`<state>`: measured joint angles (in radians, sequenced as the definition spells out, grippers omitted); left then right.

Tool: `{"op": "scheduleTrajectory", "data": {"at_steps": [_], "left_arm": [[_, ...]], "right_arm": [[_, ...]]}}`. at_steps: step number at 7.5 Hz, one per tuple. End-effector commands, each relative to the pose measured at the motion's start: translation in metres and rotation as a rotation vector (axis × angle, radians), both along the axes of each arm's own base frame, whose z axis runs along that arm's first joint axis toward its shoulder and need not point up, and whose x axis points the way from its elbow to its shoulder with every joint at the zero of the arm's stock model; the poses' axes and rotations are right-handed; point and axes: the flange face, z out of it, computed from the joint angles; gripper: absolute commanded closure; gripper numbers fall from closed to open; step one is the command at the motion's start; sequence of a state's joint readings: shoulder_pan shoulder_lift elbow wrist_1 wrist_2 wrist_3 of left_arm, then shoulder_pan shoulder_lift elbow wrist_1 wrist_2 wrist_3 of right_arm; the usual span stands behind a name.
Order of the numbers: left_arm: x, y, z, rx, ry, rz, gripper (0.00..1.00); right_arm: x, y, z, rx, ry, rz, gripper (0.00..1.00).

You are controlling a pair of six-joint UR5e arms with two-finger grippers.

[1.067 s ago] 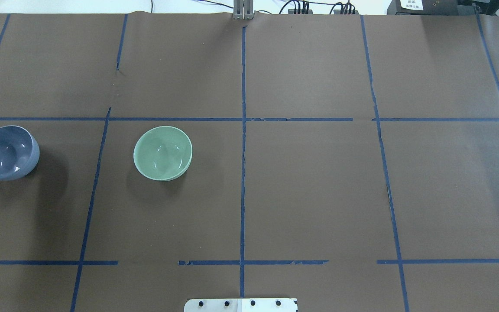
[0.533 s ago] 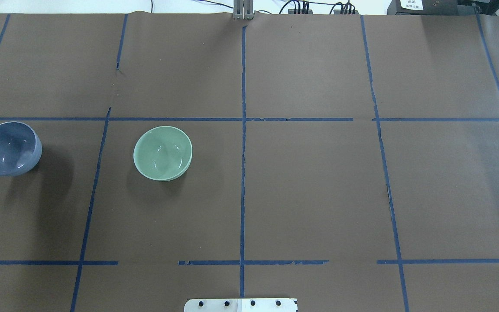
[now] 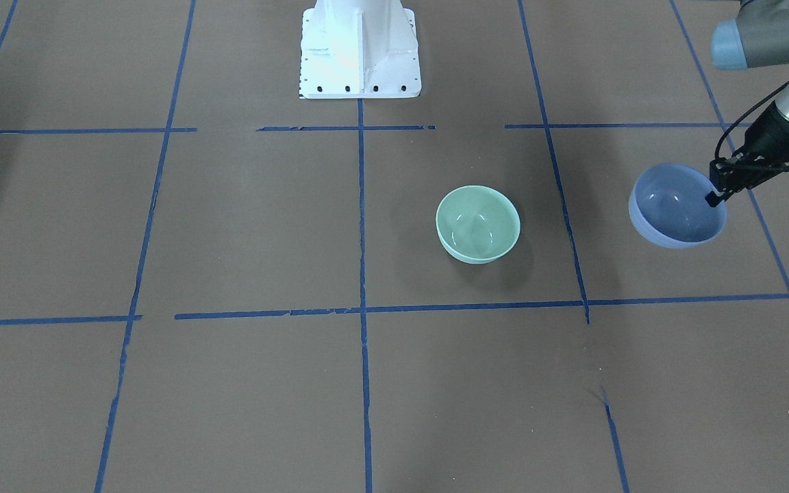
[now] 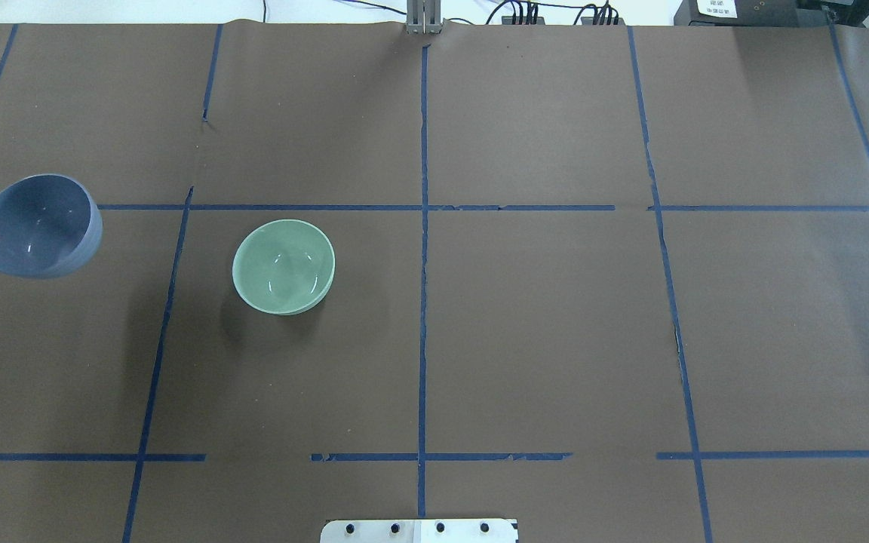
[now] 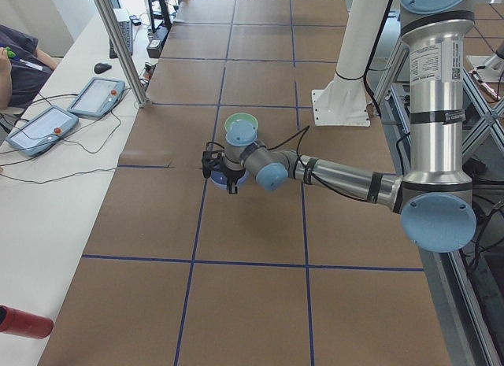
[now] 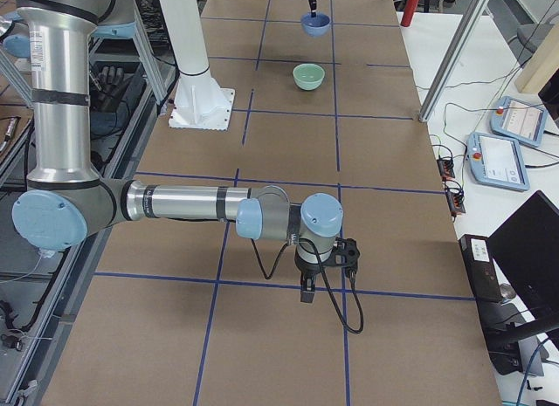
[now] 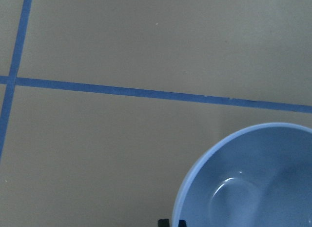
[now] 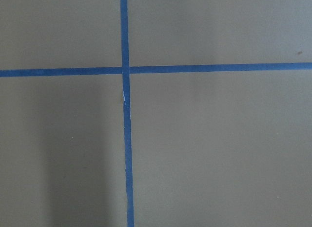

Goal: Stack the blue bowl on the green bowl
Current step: 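Lift the grey-blue bowl with the left gripper toward the green bowl, then lower the grey-blue bowl into the green bowl and open the left gripper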

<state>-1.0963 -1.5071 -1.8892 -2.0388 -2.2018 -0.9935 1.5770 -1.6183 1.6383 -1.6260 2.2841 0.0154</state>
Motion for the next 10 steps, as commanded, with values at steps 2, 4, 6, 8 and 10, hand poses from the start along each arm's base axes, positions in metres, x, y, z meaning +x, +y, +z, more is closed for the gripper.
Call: {"op": "scheduleTrajectory", "data": {"at_steps": [2, 4, 6, 8, 10], "left_arm": [[0.115, 0.003, -0.119, -0.190, 0.147, -0.030, 1.00], [0.190, 0.009, -0.179, -0.263, 0.096, -0.078, 1.00], [0.229, 0.023, -0.185, -0.305, 0.065, -0.113, 1.00], [0.245, 0.023, -0.174, -0.312, 0.040, -0.135, 1.00], [0.259, 0.025, -0.161, -0.322, 0.029, -0.123, 1.00]], "right_arm": [[0.001, 0.000, 0.000, -0.001, 0.000, 0.003, 0.00], [0.000, 0.000, 0.000, 0.000, 0.000, 0.000, 0.00], [0.000, -0.001, -0.001, 0.002, 0.000, 0.000, 0.00], [0.000, -0.001, -0.001, 0.002, 0.000, 0.000, 0.00], [0.000, 0.000, 0.000, -0.001, 0.000, 0.001, 0.00]]}}
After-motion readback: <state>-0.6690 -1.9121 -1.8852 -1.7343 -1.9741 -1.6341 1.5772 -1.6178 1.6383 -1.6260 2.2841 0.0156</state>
